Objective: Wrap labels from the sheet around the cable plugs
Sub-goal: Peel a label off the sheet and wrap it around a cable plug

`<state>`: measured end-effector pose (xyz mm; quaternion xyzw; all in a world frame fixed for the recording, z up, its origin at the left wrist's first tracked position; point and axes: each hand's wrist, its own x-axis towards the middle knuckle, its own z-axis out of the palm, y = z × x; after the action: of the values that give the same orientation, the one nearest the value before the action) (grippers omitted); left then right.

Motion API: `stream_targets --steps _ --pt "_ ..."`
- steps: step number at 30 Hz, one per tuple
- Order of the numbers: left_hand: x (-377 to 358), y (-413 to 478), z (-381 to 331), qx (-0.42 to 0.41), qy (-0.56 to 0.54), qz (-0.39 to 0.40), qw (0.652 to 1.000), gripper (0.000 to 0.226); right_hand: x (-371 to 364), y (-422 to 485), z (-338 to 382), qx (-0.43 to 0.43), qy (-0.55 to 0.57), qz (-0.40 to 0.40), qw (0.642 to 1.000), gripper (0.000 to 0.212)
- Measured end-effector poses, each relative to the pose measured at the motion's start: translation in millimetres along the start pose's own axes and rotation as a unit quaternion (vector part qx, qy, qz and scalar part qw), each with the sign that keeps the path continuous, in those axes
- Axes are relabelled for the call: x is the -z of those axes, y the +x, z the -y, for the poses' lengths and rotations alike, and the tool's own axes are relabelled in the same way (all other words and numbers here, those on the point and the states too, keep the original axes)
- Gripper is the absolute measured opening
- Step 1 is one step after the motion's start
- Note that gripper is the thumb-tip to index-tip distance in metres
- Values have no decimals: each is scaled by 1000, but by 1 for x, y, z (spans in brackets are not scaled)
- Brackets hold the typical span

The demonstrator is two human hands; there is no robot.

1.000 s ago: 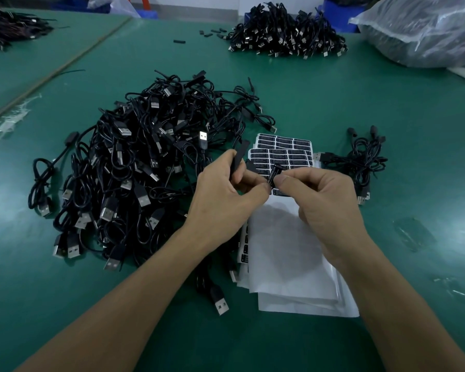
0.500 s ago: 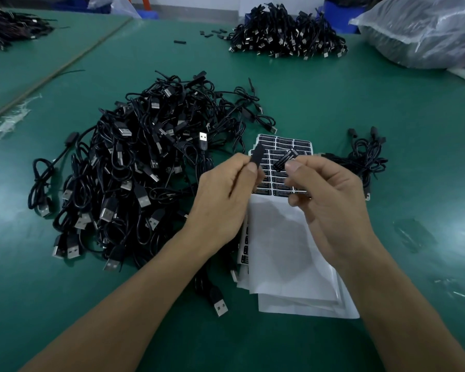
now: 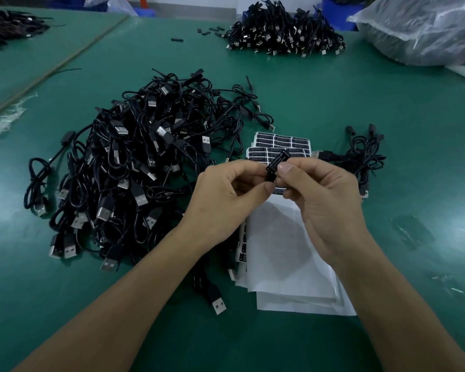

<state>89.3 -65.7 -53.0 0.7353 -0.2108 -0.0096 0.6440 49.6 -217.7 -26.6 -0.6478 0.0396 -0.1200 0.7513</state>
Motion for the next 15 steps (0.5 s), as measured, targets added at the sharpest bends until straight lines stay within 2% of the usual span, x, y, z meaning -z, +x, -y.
stream_targets --steps 5,15 --pt "2 3 -2 19 -27 20 999 24 0 0 -1 -3 6 0 1000 22" --pt "2 3 -3 30 -44 22 998 21 1 0 -3 9 -74 -23 997 17"
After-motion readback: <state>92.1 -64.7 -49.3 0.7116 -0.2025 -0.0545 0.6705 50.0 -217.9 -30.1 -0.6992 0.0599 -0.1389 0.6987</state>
